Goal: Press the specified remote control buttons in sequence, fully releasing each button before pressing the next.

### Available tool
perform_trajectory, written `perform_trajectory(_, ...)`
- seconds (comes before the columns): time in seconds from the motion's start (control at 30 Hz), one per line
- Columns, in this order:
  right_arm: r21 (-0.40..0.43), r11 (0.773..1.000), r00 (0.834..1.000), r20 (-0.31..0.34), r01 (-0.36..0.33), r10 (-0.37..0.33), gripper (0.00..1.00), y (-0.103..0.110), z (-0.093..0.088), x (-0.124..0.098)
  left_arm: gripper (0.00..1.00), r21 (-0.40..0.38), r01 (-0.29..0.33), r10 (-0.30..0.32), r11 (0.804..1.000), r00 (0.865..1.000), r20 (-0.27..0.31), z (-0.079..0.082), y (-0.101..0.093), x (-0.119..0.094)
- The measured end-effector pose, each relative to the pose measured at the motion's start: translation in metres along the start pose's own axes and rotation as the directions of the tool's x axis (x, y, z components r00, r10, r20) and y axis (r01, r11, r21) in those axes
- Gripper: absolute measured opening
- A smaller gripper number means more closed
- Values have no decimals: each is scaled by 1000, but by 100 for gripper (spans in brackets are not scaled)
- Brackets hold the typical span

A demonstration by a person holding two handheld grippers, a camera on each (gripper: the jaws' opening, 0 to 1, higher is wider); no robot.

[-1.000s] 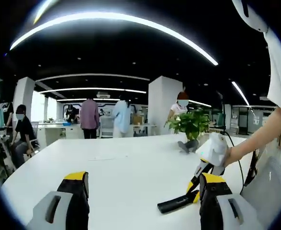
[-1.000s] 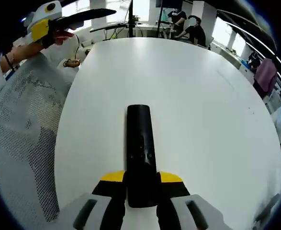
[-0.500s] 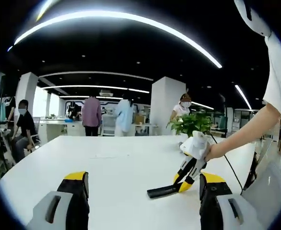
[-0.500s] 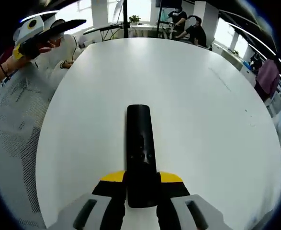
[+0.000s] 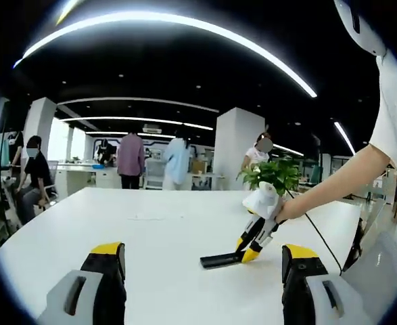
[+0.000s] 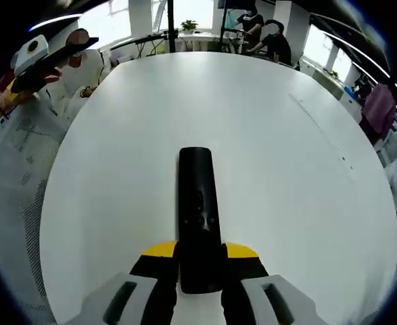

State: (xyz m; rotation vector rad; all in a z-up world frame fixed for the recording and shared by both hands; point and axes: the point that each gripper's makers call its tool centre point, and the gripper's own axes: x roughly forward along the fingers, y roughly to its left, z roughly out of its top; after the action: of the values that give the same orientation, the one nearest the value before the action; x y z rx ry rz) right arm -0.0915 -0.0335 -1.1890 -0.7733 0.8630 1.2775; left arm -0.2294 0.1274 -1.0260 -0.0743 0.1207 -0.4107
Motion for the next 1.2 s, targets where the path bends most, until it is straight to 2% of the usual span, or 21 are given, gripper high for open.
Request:
perform_trajectory(0.13, 11, 1000, 1000, 7, 7, -7, 22, -6, 3, 0, 100, -4, -2, 2, 1000, 1000, -1, -1, 1, 0)
perform_trajectory(0.3, 37, 999, 1000, 22, 18, -19, 24, -3, 3, -3, 100, -4, -10, 10, 1000, 1000, -5, -1, 3, -1)
perform_trajectory(0.33, 107, 993, 999, 18, 42, -44, 31, -6, -2, -4, 100, -4, -12, 12, 1000, 1000, -6, -1, 3, -1)
perform_trajectory(0.4, 212, 977, 990, 131, 31, -60, 41, 1, 10, -9, 100, -6, -14, 14, 1000, 1000, -7, -2, 5, -1)
perform_trajectory(0.47, 290, 955, 971, 200, 66, -128, 42, -3, 13, -19, 100, -7, -19, 19, 1000, 1000, -11, -3, 6, -1)
perform_trajectory(0.53, 413, 908, 939, 282, 67, -198, 49, -2, 15, -32, 100, -10, -19, 18, 1000, 1000, -12, -4, 6, -1)
perform_trajectory(0.57, 475, 878, 915, 325, 61, -239, 53, -2, 13, -40, 100, -11, -18, 17, 1000, 1000, -12, -4, 6, -1)
perform_trajectory(0.6, 505, 860, 898, 346, 65, -271, 58, -2, 12, -45, 100, -13, -16, 16, 1000, 1000, -13, -4, 6, 0)
perform_trajectory(0.63, 528, 846, 884, 360, 70, -298, 59, -1, 9, -50, 100, -14, -17, 17, 1000, 1000, -15, -5, 6, 0)
perform_trajectory(0.7, 581, 807, 836, 387, 106, -389, 62, 2, -1, -69, 100, -11, -19, 19, 1000, 1000, -20, -6, 6, -1)
perform_trajectory(0.73, 590, 800, 827, 394, 108, -401, 63, 4, -2, -72, 100, -11, -20, 20, 1000, 1000, -20, -7, 6, -1)
perform_trajectory(0.83, 669, 735, 756, 423, 111, -499, 68, 12, -13, -97, 100, -15, -20, 20, 1000, 1000, -19, -7, 6, -1)
perform_trajectory(0.93, 721, 687, 696, 444, 98, -565, 75, 22, -22, -118, 100, -15, -22, 22, 1000, 1000, -19, -8, 7, -1)
perform_trajectory(0.97, 732, 675, 692, 440, 94, -573, 77, 27, -24, -123, 100, -15, -22, 21, 1000, 1000, -19, -7, 7, -1)
perform_trajectory(1.0, 745, 657, 671, 431, 113, -604, 78, 32, -28, -131, 100, -14, -22, 21, 1000, 1000, -20, -8, 6, -1)
perform_trajectory(1.1, 770, 623, 634, 415, 137, -653, 82, 45, -38, -146, 100, -14, -20, 19, 1000, 1000, -24, -8, 6, -1)
perform_trajectory(1.13, 780, 606, 614, 404, 155, -678, 84, 51, -41, -153, 100, -14, -19, 18, 1000, 1000, -23, -8, 6, -1)
perform_trajectory(1.2, 783, 599, 613, 393, 167, -685, 88, 62, -47, -157, 100, -13, -20, 20, 1000, 999, -26, -9, 6, 0)
